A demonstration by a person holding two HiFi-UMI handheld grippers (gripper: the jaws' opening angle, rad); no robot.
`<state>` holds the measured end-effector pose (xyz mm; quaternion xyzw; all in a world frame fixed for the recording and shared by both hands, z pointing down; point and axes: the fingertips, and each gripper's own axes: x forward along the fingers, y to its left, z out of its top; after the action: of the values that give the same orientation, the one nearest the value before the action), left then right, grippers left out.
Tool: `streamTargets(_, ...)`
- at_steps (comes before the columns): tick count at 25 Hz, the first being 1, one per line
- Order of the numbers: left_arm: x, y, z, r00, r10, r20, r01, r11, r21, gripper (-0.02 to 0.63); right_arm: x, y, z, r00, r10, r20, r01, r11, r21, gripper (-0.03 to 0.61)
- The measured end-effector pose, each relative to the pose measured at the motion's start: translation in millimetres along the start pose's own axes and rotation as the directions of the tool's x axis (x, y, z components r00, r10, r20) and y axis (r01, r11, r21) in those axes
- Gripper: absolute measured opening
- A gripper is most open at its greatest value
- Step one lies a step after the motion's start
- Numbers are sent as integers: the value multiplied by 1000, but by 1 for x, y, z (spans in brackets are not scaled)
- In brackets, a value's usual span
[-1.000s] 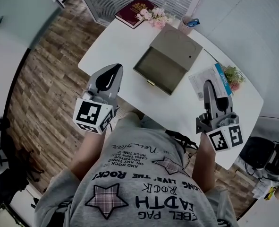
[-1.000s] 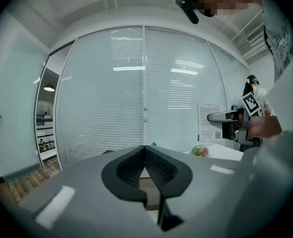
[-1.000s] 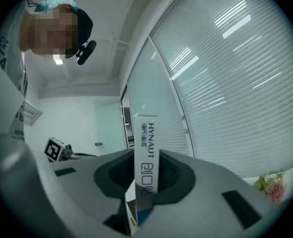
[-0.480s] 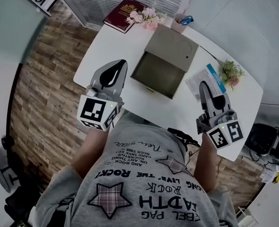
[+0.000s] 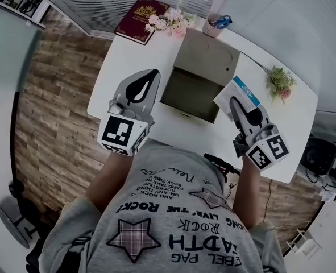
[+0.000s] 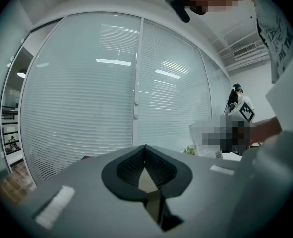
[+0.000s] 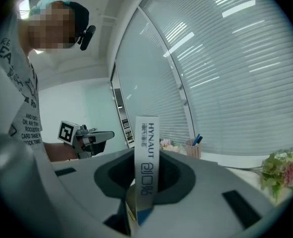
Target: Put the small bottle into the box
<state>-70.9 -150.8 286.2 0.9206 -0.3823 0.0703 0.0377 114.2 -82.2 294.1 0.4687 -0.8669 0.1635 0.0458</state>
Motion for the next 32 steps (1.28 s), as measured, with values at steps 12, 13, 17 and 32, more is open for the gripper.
streamTargets(12,21,2,-9,998,-53,-18,53,999,-3,11,26,9,-34,981,68,-181,-74,997,-22,80)
streamTargets(13,21,1,-9,999,-44,-18,44,999,-4,11,27,9,-38,976,80,-203,-87,996,-29,80)
streamTargets(17,18,0,-11,1000,0,-25,0,1000,-10,11,36,15,-61,942,123,-311,-153,985,-75,80)
streamTargets(32,0,-11,-28,998,61,-23,-62,998,-31,11,46,27,-164,714,95,-694,-320,926,-202,80)
